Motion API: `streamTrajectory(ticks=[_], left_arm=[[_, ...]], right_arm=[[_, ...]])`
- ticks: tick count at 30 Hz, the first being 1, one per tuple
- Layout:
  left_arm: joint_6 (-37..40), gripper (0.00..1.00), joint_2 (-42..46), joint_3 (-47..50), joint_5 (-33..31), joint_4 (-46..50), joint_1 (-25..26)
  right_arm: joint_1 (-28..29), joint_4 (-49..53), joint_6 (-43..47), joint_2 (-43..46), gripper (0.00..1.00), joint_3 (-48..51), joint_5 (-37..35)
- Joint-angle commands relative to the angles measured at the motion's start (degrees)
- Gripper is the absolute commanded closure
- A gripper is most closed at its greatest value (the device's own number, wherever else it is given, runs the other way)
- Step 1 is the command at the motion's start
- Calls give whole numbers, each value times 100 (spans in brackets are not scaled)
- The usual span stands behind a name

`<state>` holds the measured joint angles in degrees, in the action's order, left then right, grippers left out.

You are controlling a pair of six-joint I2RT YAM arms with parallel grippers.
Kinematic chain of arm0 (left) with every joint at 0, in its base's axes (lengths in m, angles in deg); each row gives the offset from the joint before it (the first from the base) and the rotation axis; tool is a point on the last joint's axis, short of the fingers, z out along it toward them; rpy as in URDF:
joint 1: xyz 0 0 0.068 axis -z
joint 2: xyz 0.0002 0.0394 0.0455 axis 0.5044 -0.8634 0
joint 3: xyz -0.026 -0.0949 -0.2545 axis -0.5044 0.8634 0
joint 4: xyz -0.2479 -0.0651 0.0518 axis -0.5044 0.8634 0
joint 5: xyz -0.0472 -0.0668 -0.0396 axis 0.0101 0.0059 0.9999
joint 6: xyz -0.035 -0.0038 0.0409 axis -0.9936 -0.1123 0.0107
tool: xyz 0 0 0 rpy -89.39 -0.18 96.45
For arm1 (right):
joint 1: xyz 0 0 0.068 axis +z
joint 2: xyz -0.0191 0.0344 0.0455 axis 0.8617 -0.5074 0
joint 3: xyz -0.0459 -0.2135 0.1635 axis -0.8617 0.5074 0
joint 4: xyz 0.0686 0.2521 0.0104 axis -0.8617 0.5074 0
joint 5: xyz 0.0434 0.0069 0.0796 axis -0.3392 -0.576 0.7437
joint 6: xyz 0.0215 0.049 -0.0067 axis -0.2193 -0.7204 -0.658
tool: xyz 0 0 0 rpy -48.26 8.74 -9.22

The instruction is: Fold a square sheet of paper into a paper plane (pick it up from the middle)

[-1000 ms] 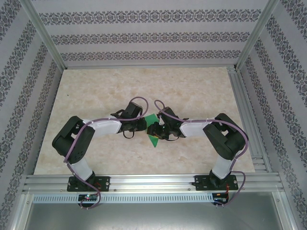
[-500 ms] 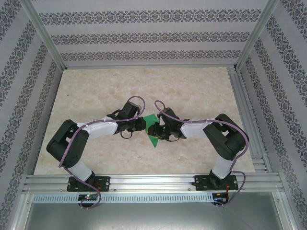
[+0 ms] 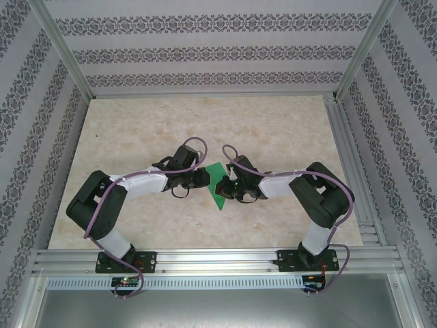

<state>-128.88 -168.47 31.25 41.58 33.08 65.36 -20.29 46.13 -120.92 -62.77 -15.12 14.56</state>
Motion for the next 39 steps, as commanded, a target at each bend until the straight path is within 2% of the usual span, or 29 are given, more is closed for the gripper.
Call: streamTrajectory(ticks=[1,19,30,39], left_arm=[[4,84,-134,-70,185,-268,109],[-119,93,-576,-102,564,-523,327],[-63,94,-633,103,567,-421,337],[11,96,-828,-11,274,-128,334]], right_arm=[[-63,342,78,-171,99,156,-246],[-81,409,86,-233,100,138,-246],[-86,441,69,-216,100,145,-249],[-84,342,159,-29,100,101,-12]])
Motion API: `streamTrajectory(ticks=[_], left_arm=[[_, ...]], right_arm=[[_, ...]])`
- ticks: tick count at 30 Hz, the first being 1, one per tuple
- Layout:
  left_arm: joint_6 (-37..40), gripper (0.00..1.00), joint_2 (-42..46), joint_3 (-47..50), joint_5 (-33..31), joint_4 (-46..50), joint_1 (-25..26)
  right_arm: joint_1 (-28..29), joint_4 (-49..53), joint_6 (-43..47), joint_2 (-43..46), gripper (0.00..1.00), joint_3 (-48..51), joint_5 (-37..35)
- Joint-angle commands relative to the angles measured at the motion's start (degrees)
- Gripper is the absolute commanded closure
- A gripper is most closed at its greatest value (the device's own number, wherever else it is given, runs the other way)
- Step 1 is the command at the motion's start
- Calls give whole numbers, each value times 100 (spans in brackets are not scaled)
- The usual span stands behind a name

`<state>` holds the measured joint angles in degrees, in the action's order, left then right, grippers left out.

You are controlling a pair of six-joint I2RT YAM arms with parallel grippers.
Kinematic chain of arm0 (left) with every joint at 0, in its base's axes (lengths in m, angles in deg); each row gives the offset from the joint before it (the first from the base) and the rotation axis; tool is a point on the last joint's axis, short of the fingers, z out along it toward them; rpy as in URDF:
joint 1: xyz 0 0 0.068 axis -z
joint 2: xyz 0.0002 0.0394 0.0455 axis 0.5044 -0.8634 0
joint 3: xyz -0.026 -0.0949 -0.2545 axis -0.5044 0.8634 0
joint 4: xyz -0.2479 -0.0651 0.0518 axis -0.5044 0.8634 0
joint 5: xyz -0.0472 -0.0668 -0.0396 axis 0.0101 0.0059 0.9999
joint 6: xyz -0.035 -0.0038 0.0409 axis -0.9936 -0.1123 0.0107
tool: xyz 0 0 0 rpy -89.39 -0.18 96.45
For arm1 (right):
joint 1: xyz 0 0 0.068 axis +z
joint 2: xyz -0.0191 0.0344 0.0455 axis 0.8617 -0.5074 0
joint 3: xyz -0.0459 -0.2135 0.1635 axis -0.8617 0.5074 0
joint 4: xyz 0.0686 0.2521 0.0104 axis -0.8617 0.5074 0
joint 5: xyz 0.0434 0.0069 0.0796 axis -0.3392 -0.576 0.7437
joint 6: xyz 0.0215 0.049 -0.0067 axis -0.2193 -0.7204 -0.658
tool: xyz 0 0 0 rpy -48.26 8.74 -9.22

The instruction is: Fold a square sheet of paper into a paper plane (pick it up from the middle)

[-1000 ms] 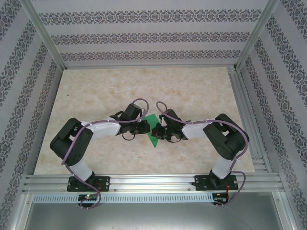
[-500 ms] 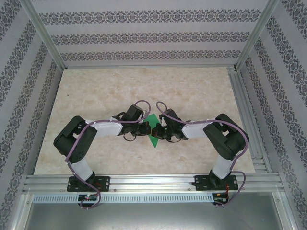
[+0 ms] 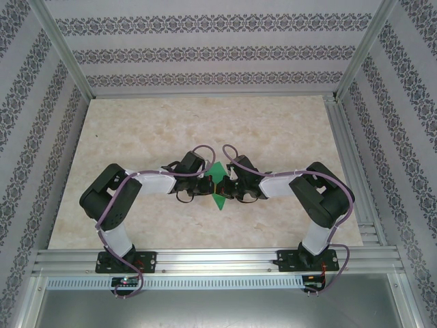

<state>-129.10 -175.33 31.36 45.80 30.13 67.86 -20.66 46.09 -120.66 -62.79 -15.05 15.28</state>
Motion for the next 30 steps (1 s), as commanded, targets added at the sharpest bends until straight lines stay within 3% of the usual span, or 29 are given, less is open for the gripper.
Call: streamTrajectory(ticks=[1,13,30], left_arm=[[53,96,-162,-43,-208,229,87],[33,97,-293,-43,-455,416,129],[13,97,-319,-61,-549,459,155]], right_arm=[[-46,331,162,17,100,87,-30],[104,713,678,1006,100,158,460],[307,1204,811,395,100,293,347]])
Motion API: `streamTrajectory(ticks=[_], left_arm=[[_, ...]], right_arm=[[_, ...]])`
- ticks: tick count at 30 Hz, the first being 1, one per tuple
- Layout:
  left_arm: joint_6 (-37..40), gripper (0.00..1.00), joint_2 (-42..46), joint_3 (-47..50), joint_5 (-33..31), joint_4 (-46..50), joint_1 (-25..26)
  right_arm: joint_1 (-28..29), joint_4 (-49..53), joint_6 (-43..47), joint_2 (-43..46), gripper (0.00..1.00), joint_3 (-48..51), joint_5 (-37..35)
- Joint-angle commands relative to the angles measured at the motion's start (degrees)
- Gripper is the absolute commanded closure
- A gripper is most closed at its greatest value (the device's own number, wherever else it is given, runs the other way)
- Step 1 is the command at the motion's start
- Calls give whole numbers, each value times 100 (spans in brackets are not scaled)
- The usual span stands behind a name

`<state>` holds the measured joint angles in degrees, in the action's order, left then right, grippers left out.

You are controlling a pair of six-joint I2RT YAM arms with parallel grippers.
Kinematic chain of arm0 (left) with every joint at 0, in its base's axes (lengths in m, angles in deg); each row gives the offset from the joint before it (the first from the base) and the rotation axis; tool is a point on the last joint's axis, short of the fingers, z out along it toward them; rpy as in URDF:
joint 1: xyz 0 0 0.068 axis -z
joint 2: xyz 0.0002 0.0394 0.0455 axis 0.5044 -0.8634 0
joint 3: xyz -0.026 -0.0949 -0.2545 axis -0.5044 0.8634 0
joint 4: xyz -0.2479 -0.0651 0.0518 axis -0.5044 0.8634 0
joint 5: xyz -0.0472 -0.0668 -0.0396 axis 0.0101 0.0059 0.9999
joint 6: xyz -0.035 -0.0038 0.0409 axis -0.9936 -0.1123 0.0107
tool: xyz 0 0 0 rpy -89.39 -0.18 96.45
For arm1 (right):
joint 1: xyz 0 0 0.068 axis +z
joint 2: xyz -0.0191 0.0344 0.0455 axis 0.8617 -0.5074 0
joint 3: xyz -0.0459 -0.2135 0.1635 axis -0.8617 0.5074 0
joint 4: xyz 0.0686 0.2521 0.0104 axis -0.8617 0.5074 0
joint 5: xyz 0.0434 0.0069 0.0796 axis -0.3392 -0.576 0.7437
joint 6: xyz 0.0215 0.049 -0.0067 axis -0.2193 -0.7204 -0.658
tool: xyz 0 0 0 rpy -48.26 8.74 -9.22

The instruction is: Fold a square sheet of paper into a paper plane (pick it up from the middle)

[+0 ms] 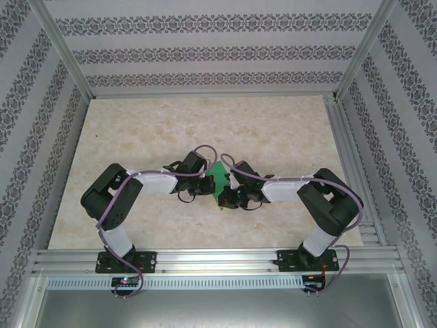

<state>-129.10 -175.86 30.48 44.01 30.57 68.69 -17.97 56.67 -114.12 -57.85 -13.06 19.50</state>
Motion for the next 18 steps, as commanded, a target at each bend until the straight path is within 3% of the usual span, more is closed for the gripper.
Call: streamTrajectory(ticks=[1,12,18], left_arm=[[16,97,-268,30,-380,427,68],[44,97,-329,-14,-397,461,72],[39,97,-363,-18,-386,447,74]], right_arm=[[34,155,155,-100,100,115,-84],[64,277,285,412,100,46,19],[144,301,294,129,100,124,22]])
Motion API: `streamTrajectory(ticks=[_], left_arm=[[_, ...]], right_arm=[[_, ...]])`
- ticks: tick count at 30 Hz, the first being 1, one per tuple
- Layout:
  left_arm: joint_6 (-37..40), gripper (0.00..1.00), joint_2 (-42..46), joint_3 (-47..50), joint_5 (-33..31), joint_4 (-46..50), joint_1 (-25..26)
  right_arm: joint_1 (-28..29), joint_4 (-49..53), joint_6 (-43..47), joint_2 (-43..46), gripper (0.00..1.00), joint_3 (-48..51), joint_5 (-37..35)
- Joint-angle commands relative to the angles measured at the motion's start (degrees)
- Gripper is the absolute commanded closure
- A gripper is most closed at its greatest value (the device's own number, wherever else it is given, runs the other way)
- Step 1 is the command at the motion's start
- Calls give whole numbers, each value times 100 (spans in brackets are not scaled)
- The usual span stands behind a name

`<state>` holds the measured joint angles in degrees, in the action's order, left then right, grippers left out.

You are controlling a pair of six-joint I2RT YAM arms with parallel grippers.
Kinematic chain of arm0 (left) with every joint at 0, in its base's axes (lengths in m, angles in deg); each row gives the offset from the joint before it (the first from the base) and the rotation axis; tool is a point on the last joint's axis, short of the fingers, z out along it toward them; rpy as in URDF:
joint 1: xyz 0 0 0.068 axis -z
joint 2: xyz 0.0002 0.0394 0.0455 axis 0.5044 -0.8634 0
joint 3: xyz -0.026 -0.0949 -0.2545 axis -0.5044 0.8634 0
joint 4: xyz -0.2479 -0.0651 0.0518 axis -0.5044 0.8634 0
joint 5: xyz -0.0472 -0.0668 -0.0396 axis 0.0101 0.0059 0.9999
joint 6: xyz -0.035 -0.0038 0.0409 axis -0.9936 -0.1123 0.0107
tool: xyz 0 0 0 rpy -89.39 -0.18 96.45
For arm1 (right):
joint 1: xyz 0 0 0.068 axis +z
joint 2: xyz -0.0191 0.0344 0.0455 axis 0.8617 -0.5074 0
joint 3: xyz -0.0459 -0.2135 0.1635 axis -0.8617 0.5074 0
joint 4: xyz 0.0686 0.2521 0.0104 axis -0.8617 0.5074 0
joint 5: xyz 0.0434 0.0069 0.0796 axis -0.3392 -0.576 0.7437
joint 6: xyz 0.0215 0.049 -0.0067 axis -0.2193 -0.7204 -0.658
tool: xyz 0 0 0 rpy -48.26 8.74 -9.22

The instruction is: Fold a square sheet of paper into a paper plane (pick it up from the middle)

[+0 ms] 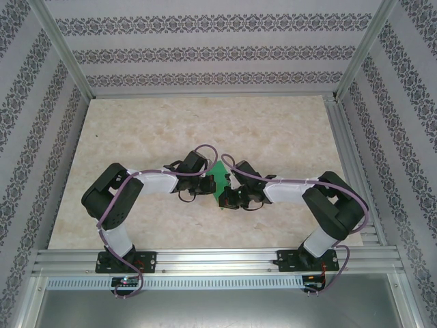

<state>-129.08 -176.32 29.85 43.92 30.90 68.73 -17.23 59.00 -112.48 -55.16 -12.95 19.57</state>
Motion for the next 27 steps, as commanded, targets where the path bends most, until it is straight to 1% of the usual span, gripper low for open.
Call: streamTrajectory(ticks=[1,4,6,9,12,15,19,27], left_arm=[[35,97,-314,45,-385,411,68],[40,97,-310,52,-386,415,68],[42,97,-301,58,-384,423,68],[51,97,-276,58,-399,433,69],[60,97,-242,66,-403,436,72],[77,97,-240,45,-413,437,68],[83,97,-240,27,-395,409,68],[144,97,-190,-7,-331,362,68]], right_arm=[[70,118,130,-198,100,114,-37],[54,259,126,-407,100,93,-222],[33,261,121,-395,100,50,-209],[32,135,120,90,100,-10,-122],[-55,124,156,669,100,-79,-205],[-246,129,238,922,100,-67,-352],[-485,135,454,674,100,-138,-432],[-547,261,906,-308,100,-826,-424]])
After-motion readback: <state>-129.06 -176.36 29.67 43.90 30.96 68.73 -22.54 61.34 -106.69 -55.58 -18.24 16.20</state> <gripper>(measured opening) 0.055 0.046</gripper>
